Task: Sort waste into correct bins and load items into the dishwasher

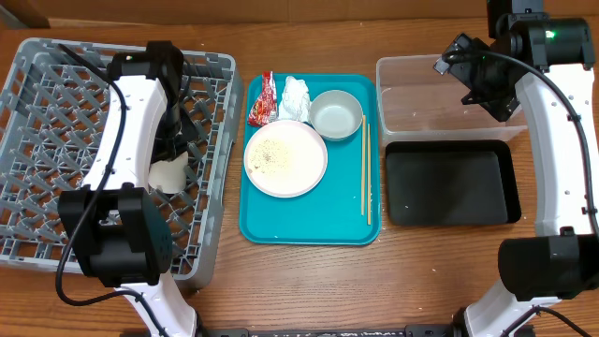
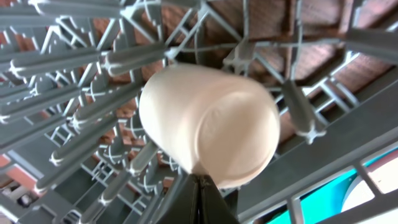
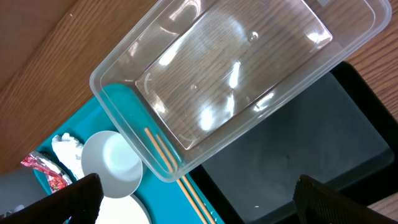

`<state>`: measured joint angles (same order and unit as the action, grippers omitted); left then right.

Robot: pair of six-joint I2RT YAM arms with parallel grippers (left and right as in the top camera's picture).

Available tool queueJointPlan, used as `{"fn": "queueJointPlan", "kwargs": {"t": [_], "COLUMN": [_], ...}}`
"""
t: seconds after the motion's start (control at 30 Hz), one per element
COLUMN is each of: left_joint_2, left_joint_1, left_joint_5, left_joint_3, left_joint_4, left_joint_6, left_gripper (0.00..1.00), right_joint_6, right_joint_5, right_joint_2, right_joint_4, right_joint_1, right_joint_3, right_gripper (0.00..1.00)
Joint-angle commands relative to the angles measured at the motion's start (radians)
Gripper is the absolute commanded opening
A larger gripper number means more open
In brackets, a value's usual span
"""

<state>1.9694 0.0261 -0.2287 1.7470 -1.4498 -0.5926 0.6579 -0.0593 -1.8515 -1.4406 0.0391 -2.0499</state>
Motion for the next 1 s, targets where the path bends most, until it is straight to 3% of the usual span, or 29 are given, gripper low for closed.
{"fn": "queueJointPlan", "kwargs": {"t": [0.0,0.33,0.6,0.83,0.97], "left_joint_2": [0.004,-0.003,-0.044,-0.003,0.024], "left_joint_1": [0.001,0.006,0.0,0.0,0.002], "left_joint_5": [-0.045,-0.055,0.062,0.074,0.062], "left_joint_3": [-0.007,0.038,0.154,0.102,0.066], "left_joint_4": [-0.024,-0.047,-0.007,0.091,0.071], "left_joint_6": [0.009,0.012,0.096,0.095,0.082], "left_gripper": [0.04,0.04,0.04,0.04,0.04], "right_joint_6": [-0.004,-0.004,-0.004,-0.004,-0.004], "right_joint_5": [-0.01,-0.01,-0.01,-0.01,-0.01], "right_joint_2": [0.005,0.005,0.005,0.005,0.005], "right_joint_4": [0.002,0.002,0.002,0.002,0.002], "right_joint_1": [-0.002,-0.002,-0.002,-0.002,-0.002], "right_joint_3": [-0.018,-0.018,-0.018,-0.018,-0.018], "right_gripper": [1.0,1.0,1.0,1.0,1.0]}}
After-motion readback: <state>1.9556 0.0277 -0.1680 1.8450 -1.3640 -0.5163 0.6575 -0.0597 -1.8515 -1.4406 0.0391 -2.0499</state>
